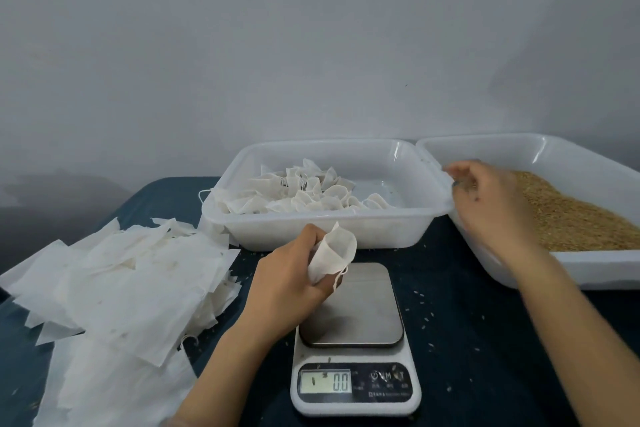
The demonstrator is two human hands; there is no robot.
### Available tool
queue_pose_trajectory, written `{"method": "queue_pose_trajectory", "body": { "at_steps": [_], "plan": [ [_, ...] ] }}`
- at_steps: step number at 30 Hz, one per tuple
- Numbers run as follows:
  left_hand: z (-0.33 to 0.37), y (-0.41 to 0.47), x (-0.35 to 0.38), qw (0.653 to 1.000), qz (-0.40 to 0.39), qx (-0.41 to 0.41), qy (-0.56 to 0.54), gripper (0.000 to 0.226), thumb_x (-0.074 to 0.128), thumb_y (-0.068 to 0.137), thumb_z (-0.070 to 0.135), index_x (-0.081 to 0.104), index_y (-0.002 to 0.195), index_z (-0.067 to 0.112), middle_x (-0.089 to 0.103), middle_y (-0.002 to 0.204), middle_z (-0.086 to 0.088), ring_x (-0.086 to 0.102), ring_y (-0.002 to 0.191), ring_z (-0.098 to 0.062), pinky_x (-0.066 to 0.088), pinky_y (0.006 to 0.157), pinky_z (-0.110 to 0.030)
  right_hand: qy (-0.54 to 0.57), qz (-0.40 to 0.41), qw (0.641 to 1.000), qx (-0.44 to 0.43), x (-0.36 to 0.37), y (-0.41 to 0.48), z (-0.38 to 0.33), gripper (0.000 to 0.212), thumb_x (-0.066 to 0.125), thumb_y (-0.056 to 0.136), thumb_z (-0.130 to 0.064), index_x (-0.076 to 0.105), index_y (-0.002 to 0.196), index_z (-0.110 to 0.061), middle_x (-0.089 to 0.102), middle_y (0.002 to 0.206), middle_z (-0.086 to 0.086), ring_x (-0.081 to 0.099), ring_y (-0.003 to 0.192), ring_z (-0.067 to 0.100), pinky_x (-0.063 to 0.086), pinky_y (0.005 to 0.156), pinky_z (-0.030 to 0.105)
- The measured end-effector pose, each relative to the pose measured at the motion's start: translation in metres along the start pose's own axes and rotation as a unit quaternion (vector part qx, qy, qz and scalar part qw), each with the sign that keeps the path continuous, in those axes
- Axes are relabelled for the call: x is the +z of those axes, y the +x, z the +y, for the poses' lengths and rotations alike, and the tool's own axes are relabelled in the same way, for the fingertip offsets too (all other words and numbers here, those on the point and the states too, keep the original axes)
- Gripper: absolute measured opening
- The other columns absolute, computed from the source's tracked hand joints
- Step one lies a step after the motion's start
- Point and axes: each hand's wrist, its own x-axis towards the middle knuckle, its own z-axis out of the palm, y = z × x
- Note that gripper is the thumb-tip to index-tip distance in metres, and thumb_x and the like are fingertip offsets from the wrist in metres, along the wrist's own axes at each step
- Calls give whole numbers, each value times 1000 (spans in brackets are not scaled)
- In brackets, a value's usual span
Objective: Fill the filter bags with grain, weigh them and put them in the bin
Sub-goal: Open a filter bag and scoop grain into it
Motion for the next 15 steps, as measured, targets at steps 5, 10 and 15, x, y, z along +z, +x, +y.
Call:
{"method": "queue_pose_trajectory", "body": {
  "at_steps": [5, 10, 15],
  "plan": [
    [0, -1, -1, 1000, -1, 12, 28, 31, 71, 82, 36, 49, 101, 27, 59, 80, 18, 57, 77, -9, 47, 64, -31, -236, -239, 922, 194, -15, 31, 49, 21, 48, 98, -21, 61, 96, -5, 61, 87, 9, 58, 77, 23, 43, 59, 32],
    [4, -1, -1, 999, -8, 29, 39, 37, 56, 76, 51, 49, 101, 25, 61, 83, 16, 53, 72, -9, 46, 63, -30, -314, -260, 895, 181, -13, 32, 65, 25, 52, 94, -23, 48, 71, -12, 56, 75, 4, 53, 66, 18, 35, 52, 29],
    [1, -2, -1, 998, -22, 31, 40, 34, 53, 74, 52, 46, 97, 28, 58, 78, 18, 46, 68, -7, 36, 59, -21, -279, -304, 886, 211, -12, 36, 65, 31, 47, 98, -36, 58, 94, -8, 56, 78, 2, 57, 74, 20, 45, 67, 31]
  ]
}}
